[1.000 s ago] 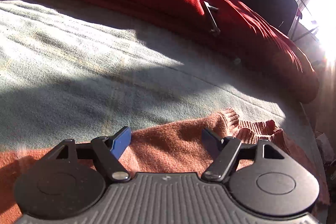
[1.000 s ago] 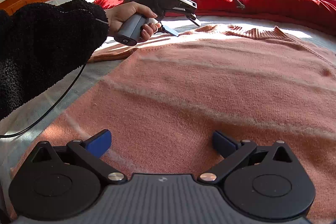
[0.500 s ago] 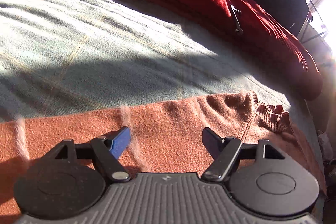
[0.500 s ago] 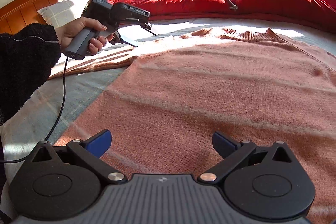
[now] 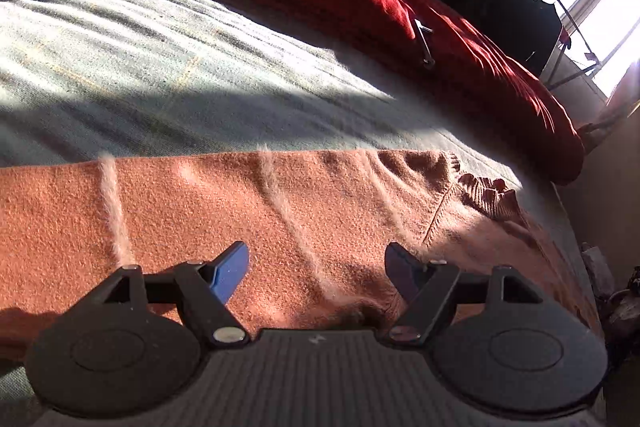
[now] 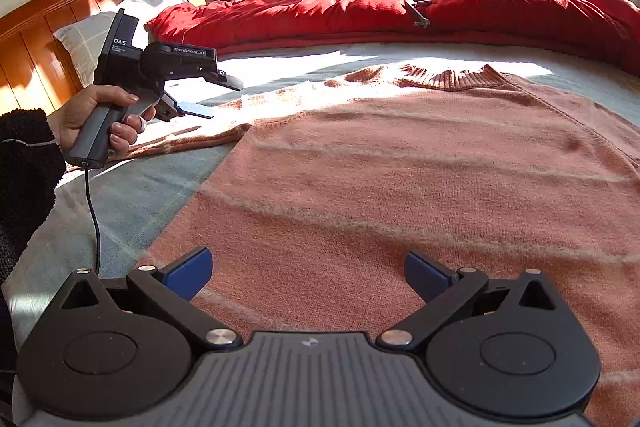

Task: Fold clothes

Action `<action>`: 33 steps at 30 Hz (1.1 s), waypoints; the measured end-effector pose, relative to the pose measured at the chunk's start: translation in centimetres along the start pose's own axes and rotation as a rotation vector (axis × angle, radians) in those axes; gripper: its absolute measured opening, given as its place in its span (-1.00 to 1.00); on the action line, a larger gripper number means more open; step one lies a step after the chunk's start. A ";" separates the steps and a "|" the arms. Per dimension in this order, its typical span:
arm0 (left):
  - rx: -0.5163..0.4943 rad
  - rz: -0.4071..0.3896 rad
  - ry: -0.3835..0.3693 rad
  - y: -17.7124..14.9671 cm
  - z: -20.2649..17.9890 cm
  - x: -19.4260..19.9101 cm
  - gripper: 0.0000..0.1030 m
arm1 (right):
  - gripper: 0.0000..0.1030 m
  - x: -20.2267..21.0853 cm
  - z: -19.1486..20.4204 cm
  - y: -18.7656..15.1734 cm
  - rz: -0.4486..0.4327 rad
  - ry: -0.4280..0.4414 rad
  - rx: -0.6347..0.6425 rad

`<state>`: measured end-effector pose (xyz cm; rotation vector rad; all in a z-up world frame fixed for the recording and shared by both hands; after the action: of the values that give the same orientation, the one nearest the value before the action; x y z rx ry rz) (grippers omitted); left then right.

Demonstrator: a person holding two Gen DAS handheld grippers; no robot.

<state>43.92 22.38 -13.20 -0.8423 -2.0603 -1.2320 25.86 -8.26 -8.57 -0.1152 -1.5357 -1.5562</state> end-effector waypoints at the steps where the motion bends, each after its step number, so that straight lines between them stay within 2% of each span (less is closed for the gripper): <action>1: 0.010 0.000 0.023 -0.3 0.5 0.3 0.44 | 1.00 0.4 0.1 0.0 -0.001 -0.004 0.007; 4: 0.037 -0.010 0.064 -1.0 1.1 1.9 0.44 | 1.00 1.3 0.1 -0.1 -0.003 -0.029 0.017; 6: -0.015 -0.018 0.068 -1.6 -0.5 3.5 0.44 | 1.00 2.0 -0.2 -0.1 -0.009 -0.043 0.001; 8: -0.091 -0.016 0.010 -2.7 -3.5 5.1 0.47 | 1.00 2.7 -0.4 0.0 -0.015 -0.054 -0.017; 12: -0.170 0.051 -0.170 -6.5 -10.4 7.2 0.53 | 1.00 4.5 -0.2 0.2 -0.029 -0.074 -0.040; 15: -0.251 0.074 -0.233 -9.9 -14.5 7.6 0.57 | 1.00 6.6 0.2 0.1 -0.051 -0.097 -0.039; 19: -0.313 0.120 -0.206 -14.6 -16.9 6.3 0.57 | 1.00 9.8 0.6 0.1 -0.091 -0.104 -0.017; 23: -0.312 0.192 -0.154 -18.8 -16.4 5.0 0.56 | 1.00 11.2 -0.5 0.1 -0.127 -0.126 0.010; 26: -0.289 0.194 -0.160 -19.4 -16.0 5.6 0.61 | 1.00 10.4 -2.5 -0.2 -0.130 -0.147 0.053; 30: -0.229 0.216 -0.131 -18.9 -15.5 5.7 0.62 | 1.00 7.6 -6.2 -0.6 -0.112 -0.220 0.124; 33: -0.184 0.198 -0.111 -19.2 -15.3 5.3 0.64 | 1.00 5.6 -9.3 -0.6 -0.101 -0.239 0.111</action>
<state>28.47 2.62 -13.28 -1.1945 -1.9137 -1.3029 27.02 -19.02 -7.57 -0.1676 -1.8363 -1.5752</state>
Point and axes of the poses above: each gripper's, at about its wrist camera, not at the fingertips, and x roughly against the way its jaws point, z to its left, y to its top, the point moved 10 cm from there along -x, roughly the way its jaws point, and after that the axes turned 1 degree about y, right-handed, at the moved point
